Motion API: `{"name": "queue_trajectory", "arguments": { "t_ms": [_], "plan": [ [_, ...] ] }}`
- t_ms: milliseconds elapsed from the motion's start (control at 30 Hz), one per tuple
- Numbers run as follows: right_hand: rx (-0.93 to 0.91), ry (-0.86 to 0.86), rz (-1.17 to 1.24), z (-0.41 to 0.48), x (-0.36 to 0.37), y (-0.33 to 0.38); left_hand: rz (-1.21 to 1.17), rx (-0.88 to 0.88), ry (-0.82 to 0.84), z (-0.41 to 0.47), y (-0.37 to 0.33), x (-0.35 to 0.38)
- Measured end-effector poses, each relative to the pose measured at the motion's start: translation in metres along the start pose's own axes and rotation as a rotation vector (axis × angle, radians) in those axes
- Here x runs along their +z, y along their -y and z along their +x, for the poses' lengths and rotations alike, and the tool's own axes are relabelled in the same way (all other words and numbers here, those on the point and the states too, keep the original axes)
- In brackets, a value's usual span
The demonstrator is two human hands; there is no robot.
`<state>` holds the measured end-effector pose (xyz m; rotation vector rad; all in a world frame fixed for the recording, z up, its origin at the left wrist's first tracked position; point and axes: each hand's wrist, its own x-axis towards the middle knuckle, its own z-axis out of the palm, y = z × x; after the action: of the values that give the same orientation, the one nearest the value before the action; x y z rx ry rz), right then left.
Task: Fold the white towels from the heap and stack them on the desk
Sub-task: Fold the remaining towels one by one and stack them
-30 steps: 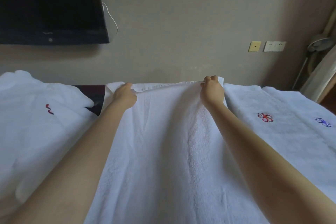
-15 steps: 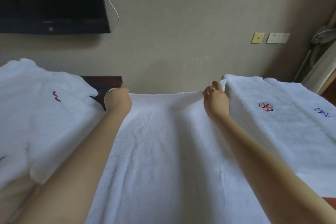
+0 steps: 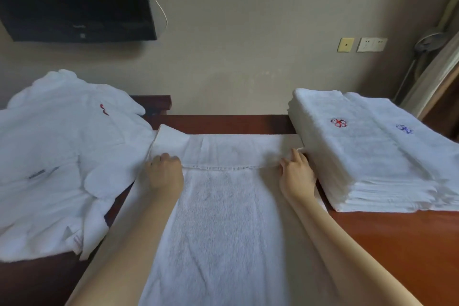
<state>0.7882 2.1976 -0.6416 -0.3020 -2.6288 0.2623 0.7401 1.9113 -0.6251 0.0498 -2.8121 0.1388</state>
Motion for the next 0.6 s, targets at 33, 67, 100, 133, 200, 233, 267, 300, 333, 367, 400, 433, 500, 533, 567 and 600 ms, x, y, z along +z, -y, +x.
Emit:
{"name": "queue_trajectory", "arguments": {
  "t_ms": [33,67,100,133,200,233,267,300,333,367,400,433,500,533,567,600],
  "plan": [
    [0.009,0.033,-0.044,-0.002,0.001,-0.003,0.013,-0.008,-0.003,-0.006,0.001,0.002],
    [0.019,0.052,-0.065,-0.002,0.001,-0.004,0.006,-0.023,-0.009,-0.009,0.002,0.005],
    [0.027,0.061,-0.070,-0.003,0.000,-0.005,-0.018,-0.036,-0.016,-0.011,0.003,0.006],
    [0.028,0.067,-0.076,-0.003,0.000,-0.004,-0.048,-0.042,-0.025,-0.012,0.004,0.007],
    [0.020,0.056,-0.075,-0.003,-0.001,-0.003,-0.116,-0.024,-0.074,-0.013,0.004,0.007],
    [0.013,0.026,-0.048,-0.003,-0.002,-0.002,-0.146,-0.016,-0.109,-0.014,0.004,0.007],
    [0.001,-0.017,-0.010,-0.004,-0.004,-0.001,-0.167,-0.014,-0.154,-0.015,0.004,0.008],
    [-0.021,-0.069,0.029,-0.005,-0.005,-0.001,-0.183,-0.016,-0.216,-0.016,0.004,0.008],
    [-0.052,-0.139,0.054,-0.006,-0.006,-0.001,-0.192,-0.021,-0.285,-0.017,0.004,0.009],
    [-0.080,-0.214,0.071,-0.007,-0.006,0.000,-0.196,-0.030,-0.346,-0.017,0.004,0.009],
    [-0.100,-0.282,0.086,-0.007,-0.006,0.001,-0.197,-0.047,-0.397,-0.016,0.005,0.010],
    [-0.110,-0.324,0.098,-0.007,-0.006,0.001,-0.196,-0.070,-0.434,-0.016,0.004,0.010],
    [-0.129,-0.351,0.093,-0.007,-0.006,0.002,-0.186,-0.121,-0.471,-0.015,0.005,0.012],
    [-0.144,-0.346,0.074,-0.007,-0.005,0.002,-0.177,-0.131,-0.469,-0.016,0.005,0.013],
    [-0.154,-0.327,0.055,-0.008,-0.004,0.003,-0.166,-0.128,-0.461,-0.017,0.005,0.014],
    [-0.161,-0.305,0.033,-0.009,-0.003,0.003,-0.154,-0.117,-0.450,-0.017,0.005,0.015]
  ]
}}
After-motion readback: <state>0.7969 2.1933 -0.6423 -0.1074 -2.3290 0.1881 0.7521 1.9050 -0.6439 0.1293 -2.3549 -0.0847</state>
